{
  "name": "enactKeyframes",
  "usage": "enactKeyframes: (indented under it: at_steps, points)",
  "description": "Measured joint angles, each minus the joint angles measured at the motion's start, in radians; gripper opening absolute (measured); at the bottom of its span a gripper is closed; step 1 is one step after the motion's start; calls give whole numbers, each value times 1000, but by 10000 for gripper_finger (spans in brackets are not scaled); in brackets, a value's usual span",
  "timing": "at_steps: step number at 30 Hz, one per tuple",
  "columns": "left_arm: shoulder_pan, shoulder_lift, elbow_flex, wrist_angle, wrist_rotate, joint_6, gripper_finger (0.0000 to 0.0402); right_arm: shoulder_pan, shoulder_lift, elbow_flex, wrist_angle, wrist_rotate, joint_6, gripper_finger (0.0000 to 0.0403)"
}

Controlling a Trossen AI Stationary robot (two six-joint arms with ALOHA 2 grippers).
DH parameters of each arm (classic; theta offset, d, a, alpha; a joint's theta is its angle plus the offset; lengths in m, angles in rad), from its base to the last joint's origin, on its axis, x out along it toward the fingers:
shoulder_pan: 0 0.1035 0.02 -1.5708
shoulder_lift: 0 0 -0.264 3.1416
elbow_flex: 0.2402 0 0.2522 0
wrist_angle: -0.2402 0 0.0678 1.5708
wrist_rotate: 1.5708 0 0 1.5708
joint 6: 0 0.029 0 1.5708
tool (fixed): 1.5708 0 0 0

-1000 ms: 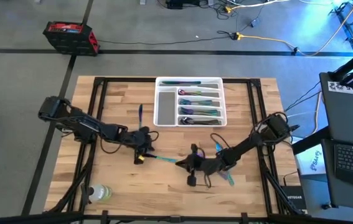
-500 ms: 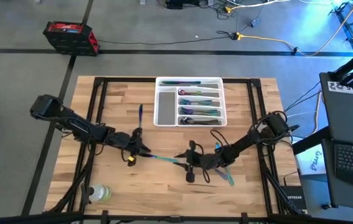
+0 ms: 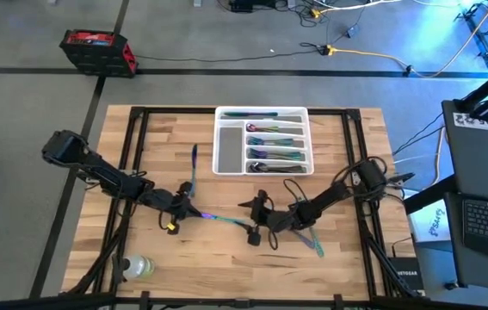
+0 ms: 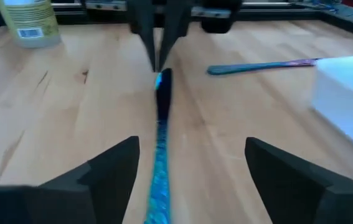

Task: Sort silverware
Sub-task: Put the blue table knife into the tray organizer

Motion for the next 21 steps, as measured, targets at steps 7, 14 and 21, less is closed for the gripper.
enactKeyframes:
  at_steps: [7, 14, 21]
  points:
    - [3, 8, -6, 33, -36, 53, 0, 1, 110, 82, 3, -8, 19, 268]
    - [14, 34, -5, 35, -35, 80, 0, 0, 127, 91, 2, -8, 52, 264]
    - [15, 98, -5, 37, -33, 79, 0, -8, 136, 92, 11, -7, 61, 264]
